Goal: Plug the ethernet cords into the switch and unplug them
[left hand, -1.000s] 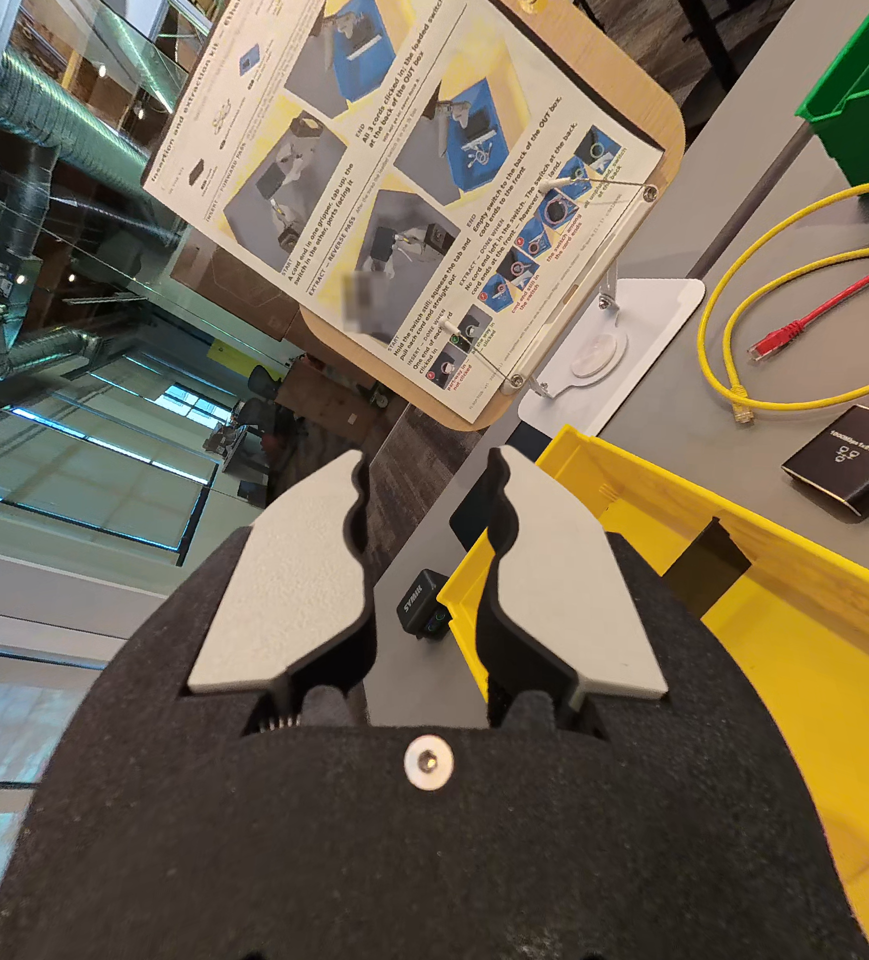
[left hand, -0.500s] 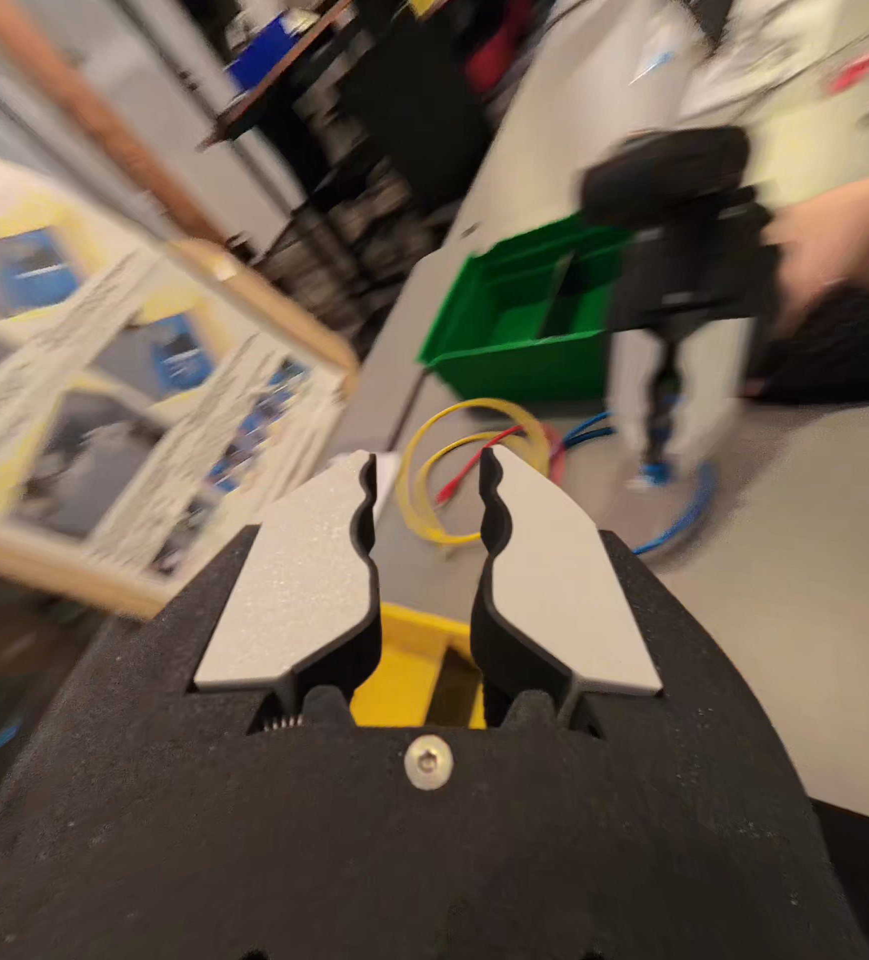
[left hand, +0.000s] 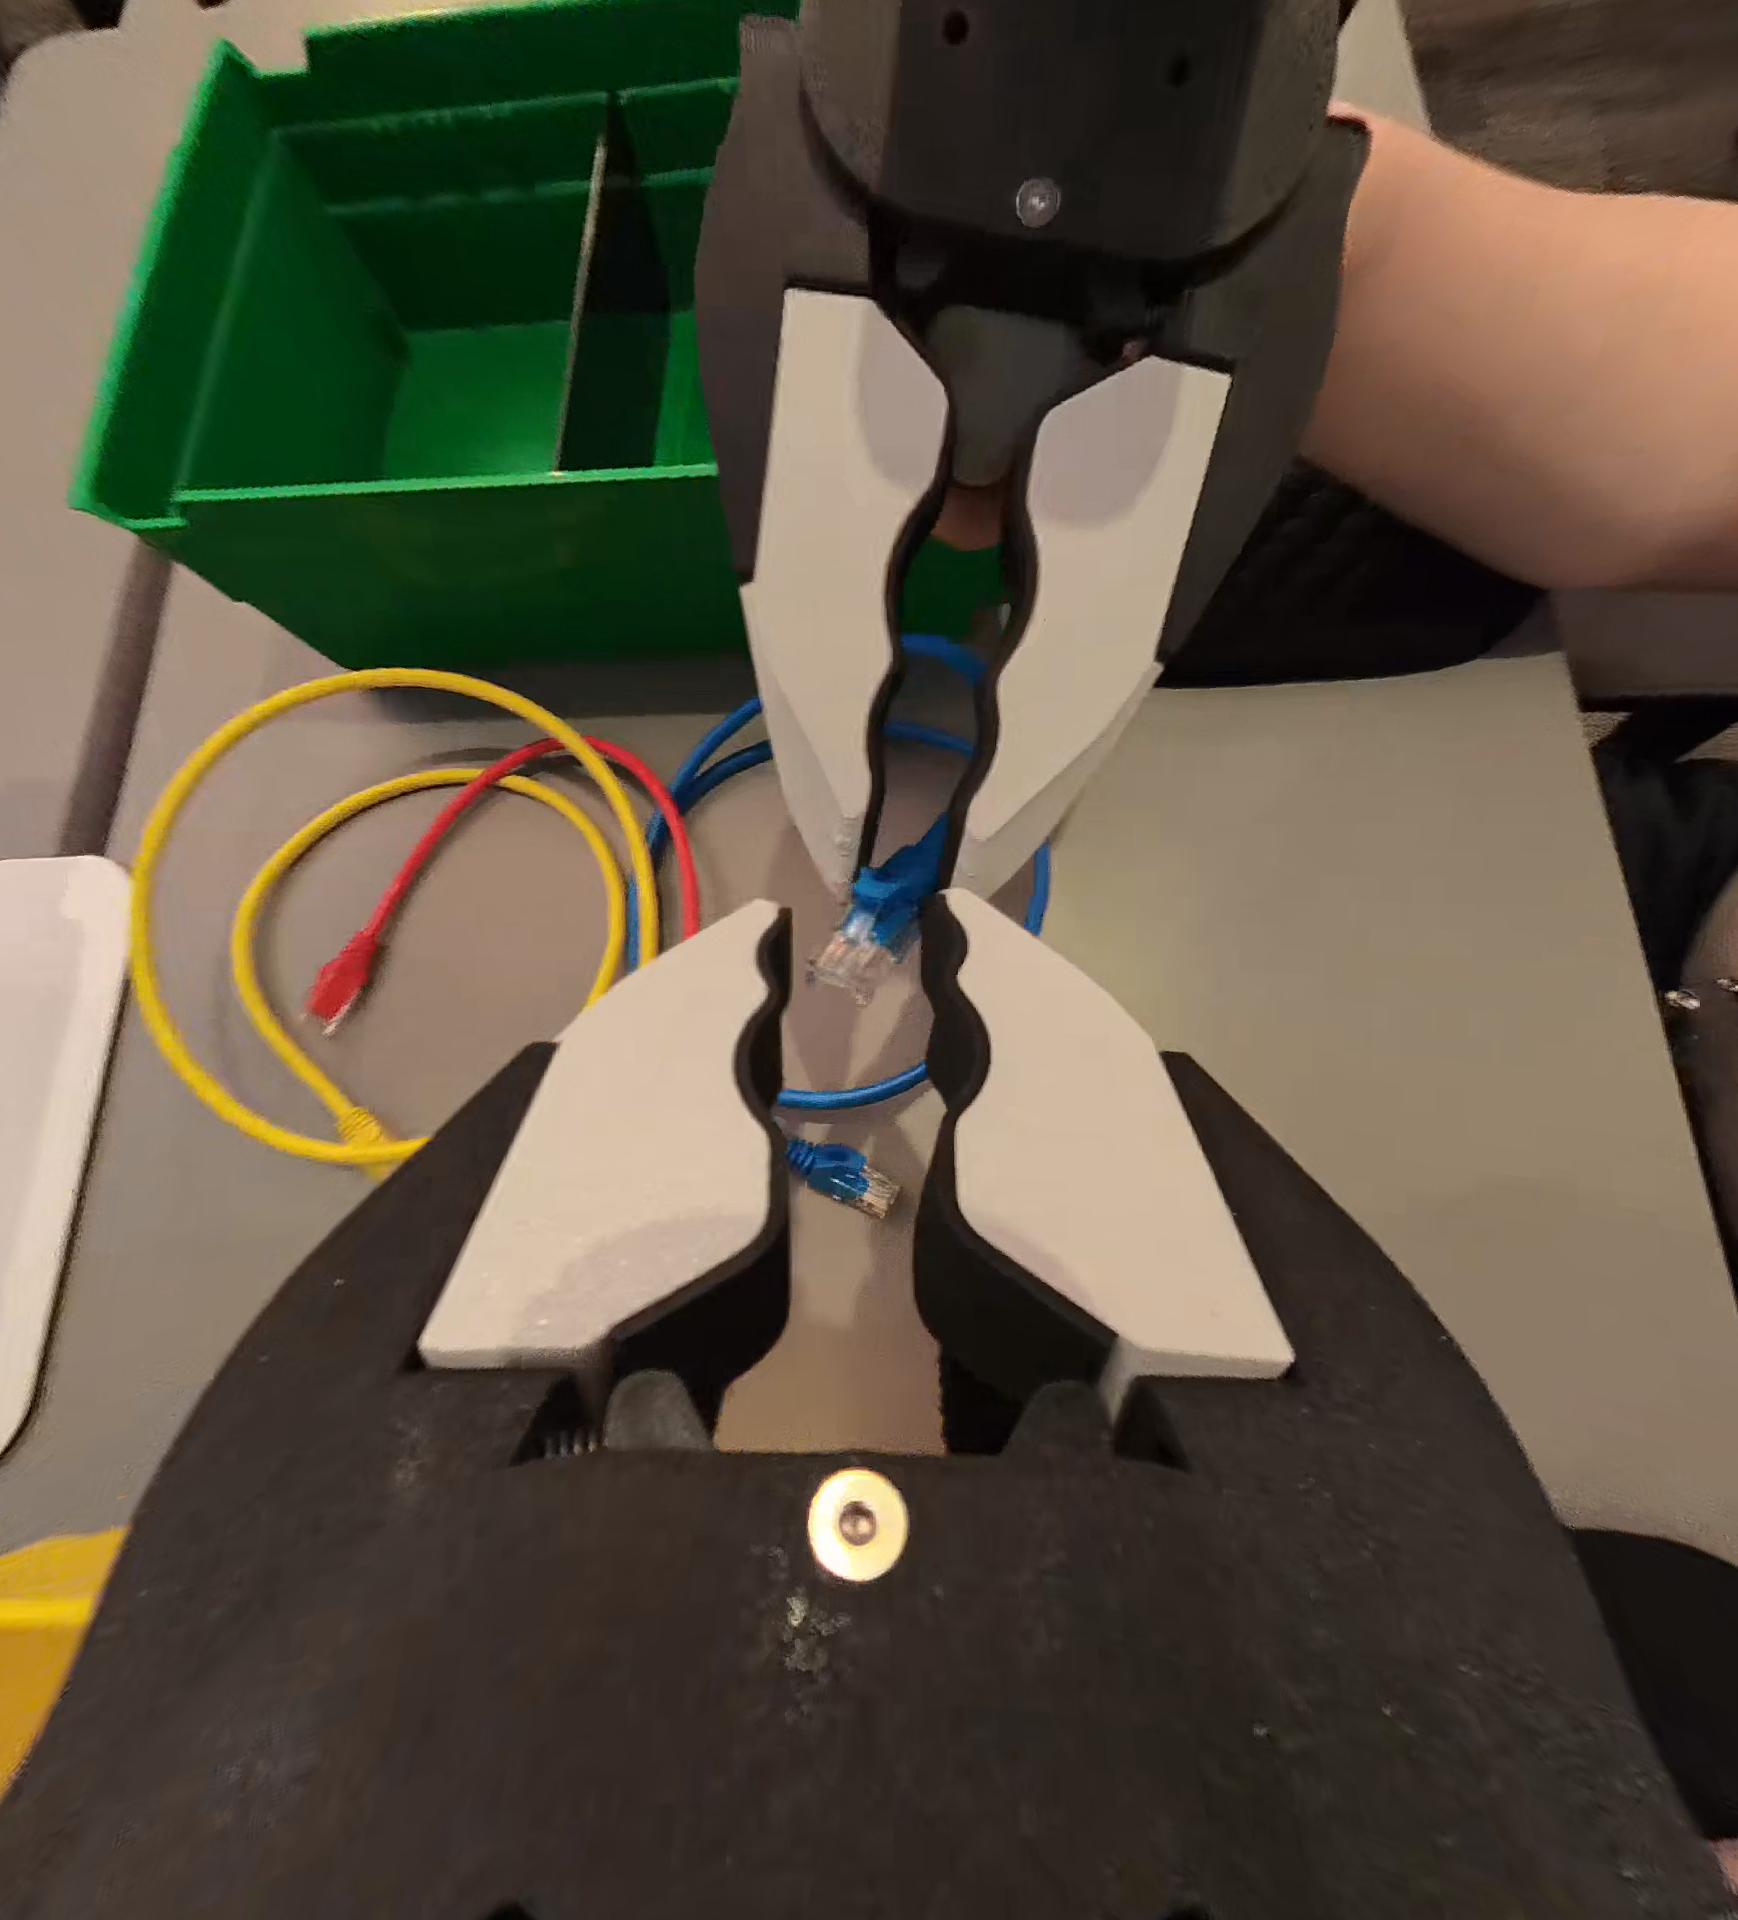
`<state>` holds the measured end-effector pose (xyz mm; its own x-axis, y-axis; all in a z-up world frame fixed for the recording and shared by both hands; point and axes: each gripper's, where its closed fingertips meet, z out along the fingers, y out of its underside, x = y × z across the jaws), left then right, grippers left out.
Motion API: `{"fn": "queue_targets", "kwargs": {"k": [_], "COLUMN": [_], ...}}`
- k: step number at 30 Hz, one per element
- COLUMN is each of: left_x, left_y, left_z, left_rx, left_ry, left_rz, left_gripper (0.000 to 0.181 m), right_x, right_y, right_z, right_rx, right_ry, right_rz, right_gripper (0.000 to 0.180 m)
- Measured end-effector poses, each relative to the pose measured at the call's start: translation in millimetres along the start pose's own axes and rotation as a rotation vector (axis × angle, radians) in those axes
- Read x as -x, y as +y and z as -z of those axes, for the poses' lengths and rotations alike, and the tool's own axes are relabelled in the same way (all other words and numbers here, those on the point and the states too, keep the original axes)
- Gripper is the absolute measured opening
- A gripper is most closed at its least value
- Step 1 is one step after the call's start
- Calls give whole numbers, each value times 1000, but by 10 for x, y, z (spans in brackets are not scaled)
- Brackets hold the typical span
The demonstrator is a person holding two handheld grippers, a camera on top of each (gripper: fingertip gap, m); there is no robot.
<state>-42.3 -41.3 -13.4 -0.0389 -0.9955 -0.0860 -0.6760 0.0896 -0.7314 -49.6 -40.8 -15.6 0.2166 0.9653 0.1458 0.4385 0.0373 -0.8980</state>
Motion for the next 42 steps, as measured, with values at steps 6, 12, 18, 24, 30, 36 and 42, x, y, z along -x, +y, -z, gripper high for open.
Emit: {"fn": "queue_targets", "kwargs": {"k": [6, 12, 18, 24, 30, 36, 42], "left_x": [-14, 78, 225, 144, 181, 226, 177], "left_y": [14, -25, -90, -131, -57, 2, 0], "left_z": [-23, 38, 155, 275, 511, 629, 578], "left_rx": [-2, -39, -144, -216, -270, -310, -296], "left_ry": [22, 10, 12, 89, 109, 122, 154], "left_rz": [-35, 2, 87, 87, 96, 113, 103], "left_gripper": [18, 17, 16, 15, 15, 14, 14], "right_x": [1, -114, 627, 307, -51, -103, -91], "right_y": [28, -142, -339, -85, -309, -443, -469], "right_z": [2, 270, 140, -555, -440, -264, -185], "right_rx": [-16, -87, -377, -586, -745, -924, -950], "right_ry": [11, 221, -1, -11, 110, 29, -23], "right_rz": [27, 6, -420, -811, -590, -591, -561], "right_gripper": [15, 34, 22, 42, 38, 31, 17]}}
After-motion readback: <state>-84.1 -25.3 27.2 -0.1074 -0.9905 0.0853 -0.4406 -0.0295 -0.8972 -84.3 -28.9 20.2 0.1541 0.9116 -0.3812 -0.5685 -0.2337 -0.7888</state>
